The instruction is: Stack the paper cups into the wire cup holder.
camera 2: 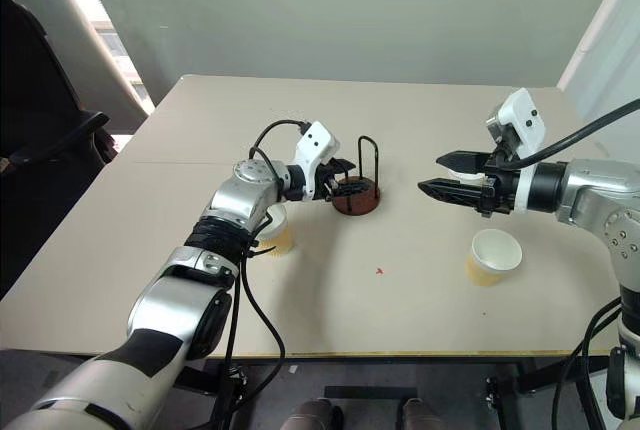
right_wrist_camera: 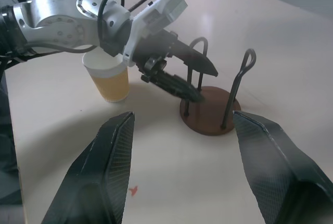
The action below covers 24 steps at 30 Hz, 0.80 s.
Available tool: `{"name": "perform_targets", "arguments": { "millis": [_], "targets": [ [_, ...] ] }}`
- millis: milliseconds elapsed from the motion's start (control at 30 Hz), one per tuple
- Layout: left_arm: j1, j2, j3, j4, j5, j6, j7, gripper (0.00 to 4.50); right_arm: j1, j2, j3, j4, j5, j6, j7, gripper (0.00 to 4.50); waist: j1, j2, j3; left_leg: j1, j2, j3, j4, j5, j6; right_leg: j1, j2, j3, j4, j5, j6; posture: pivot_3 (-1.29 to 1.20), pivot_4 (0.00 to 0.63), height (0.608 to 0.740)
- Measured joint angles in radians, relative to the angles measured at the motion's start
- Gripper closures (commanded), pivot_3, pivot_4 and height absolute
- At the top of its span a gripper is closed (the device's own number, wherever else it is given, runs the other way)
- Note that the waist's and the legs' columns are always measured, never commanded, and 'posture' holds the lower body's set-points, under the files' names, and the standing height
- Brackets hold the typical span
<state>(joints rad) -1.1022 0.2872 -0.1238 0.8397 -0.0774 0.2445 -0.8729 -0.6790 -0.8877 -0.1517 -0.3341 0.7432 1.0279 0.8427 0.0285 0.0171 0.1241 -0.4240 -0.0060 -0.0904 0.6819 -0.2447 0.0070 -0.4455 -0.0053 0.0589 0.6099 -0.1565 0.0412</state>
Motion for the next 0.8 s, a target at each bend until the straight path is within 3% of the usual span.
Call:
{"name": "perform_targets", "arguments": {
  "millis": [200,300,533,800],
  "targets": [
    [-0.003,0.008,0.0,0.002,-0.001,-0.007,-0.044,4.46,0.026,-0.019,-0.019,-0.025,0.01,-0.003,0.001,1.42,0.002,0.0,0.0,0.0,0.0,0.0,0.0,0.0,0.0,0.0,0.0,0.0,0.0,0.0,0.001,0.0,0.15,0.74],
    [-0.002,0.034,0.0,-0.027,-0.007,-0.005,-0.113,4.46,0.057,-0.061,-0.034,-0.028,0.021,-0.006,0.032,1.42,0.002,0.0,0.0,-0.001,0.0,0.0,0.0,0.0,0.0,-0.001,0.0,0.0,-0.001,0.0,0.001,0.0,0.15,0.74],
    [0.068,0.061,-0.018,-0.286,-0.083,0.038,-0.305,4.46,0.08,-0.151,-0.044,-0.029,0.051,-0.013,0.119,1.42,0.004,0.0,0.0,-0.002,-0.001,0.002,0.001,0.0,-0.001,0.0,-0.001,0.001,-0.001,-0.002,0.003,0.0,0.15,0.74],
    [0.155,0.051,-0.08,-0.452,-0.11,0.145,-0.357,4.46,0.082,-0.232,-0.116,-0.035,0.13,0.017,0.168,1.42,0.004,0.0,0.0,-0.002,-0.001,0.003,0.002,0.0,0.0,0.0,-0.001,0.001,0.0,-0.002,0.003,0.0,0.15,0.74]
  ]
}}
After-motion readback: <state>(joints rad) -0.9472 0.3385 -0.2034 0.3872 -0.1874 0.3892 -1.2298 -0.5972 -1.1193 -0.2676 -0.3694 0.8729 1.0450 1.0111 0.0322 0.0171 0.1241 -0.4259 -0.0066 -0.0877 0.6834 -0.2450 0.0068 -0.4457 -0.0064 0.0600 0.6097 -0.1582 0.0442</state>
